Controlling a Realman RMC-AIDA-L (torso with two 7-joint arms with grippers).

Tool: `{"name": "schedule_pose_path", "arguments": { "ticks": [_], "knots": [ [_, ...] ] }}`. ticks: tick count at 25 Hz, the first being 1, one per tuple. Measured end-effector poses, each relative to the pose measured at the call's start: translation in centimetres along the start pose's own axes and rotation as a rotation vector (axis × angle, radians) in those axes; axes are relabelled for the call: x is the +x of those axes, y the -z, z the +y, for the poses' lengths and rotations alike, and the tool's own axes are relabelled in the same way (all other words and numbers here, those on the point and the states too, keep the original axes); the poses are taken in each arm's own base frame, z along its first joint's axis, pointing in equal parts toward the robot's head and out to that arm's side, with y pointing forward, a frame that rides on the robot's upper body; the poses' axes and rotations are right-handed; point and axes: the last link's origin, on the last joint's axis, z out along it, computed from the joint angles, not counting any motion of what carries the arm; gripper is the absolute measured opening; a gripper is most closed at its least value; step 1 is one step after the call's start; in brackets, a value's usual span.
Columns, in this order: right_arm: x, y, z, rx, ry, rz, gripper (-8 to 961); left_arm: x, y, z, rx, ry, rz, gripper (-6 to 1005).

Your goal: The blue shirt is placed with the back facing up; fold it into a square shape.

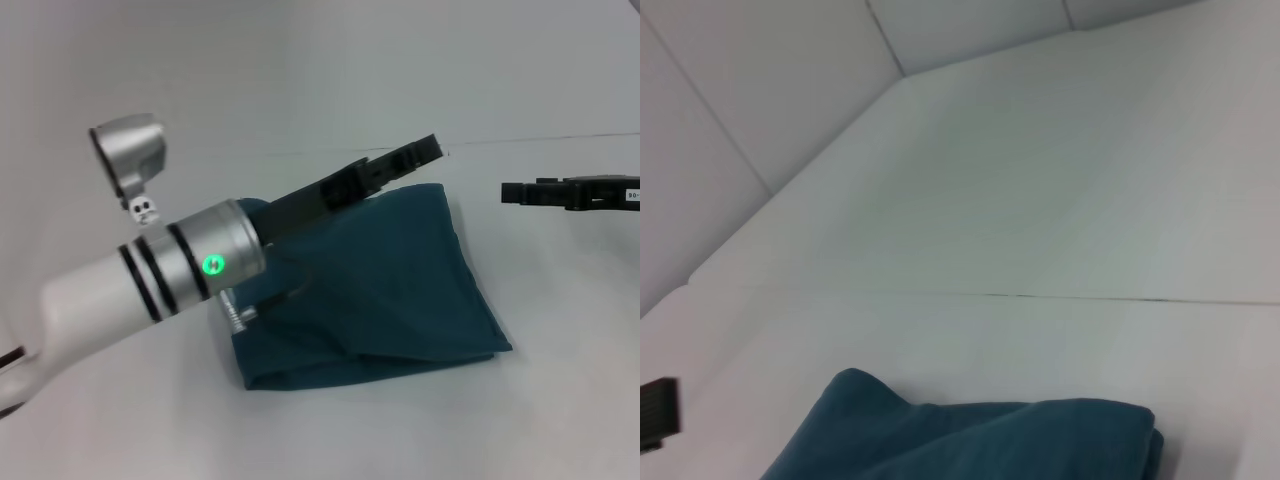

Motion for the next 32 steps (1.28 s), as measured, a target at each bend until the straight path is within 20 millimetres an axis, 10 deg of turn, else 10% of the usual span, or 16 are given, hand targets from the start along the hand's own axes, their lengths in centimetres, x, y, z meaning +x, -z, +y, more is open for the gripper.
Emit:
{"name": "schedule_pose_path", "arguments": {
  "ticks": [10,32],
  "knots": [
    [-0.3,-0.5,-0.2,0.031,-0.194,0.059,827,0.7,5.1,-0.8,0.034,-0.169,-0.020,834],
    [0.3,-1.7,-1.0,0.086,-0.296,0.031,824,1.3,14.3,-2.9,0.305,-0.406,-0.270,913]
  ]
}}
